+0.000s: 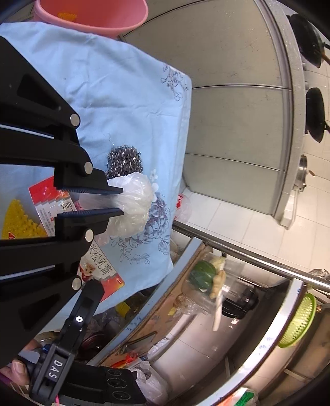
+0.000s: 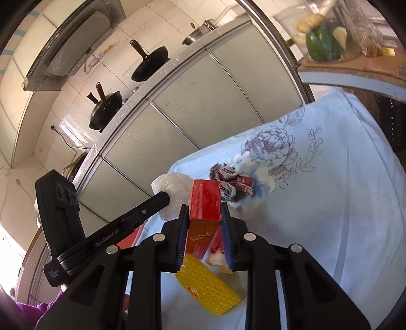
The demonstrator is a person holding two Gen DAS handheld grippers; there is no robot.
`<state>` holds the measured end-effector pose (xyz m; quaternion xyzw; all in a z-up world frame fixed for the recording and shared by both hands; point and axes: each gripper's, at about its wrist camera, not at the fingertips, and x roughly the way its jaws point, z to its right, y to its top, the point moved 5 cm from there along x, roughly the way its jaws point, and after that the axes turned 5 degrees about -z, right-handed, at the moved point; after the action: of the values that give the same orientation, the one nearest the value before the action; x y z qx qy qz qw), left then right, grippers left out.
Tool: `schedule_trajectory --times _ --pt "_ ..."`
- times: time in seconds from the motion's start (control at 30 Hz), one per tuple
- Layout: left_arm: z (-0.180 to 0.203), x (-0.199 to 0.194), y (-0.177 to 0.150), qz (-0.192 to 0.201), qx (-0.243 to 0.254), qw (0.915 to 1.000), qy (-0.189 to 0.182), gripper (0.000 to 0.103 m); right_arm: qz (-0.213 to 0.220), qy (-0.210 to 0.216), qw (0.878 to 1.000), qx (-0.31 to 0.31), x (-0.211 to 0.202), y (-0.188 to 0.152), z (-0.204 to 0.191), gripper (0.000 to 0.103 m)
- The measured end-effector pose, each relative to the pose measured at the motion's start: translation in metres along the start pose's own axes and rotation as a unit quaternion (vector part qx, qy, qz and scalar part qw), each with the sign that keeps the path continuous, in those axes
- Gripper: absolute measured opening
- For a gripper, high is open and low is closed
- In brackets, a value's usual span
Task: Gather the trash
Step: 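Grasp the red medicine box with the right gripper while the left grasps the white plastic bag, then carry both items over the pink bin and open both grippers to drop them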
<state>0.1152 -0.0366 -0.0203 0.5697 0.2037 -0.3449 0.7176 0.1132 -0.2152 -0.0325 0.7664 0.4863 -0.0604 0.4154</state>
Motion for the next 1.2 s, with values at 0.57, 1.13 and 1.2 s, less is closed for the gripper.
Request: schedule_trajectory --times 0.57,1.13,1.2 --pt "-0.040 -0.092 -0.008 0.083 -0.022 0.9955 0.040 0.010 0.044 0.003 0.993 -0.109 -0.024 0.018 -0.085 0.023" --pt "-0.152 -0.174 -0.036 0.153 -0.096 0.9682 0.173 0.010 0.032 0.046 0.970 -0.235 0.041 0.006 -0.211 0.023" --pt "-0.164 -0.182 -0.041 0.158 -0.100 0.9635 0.192 0.010 0.028 0.053 0.966 -0.252 0.052 0.001 -0.228 0.023"
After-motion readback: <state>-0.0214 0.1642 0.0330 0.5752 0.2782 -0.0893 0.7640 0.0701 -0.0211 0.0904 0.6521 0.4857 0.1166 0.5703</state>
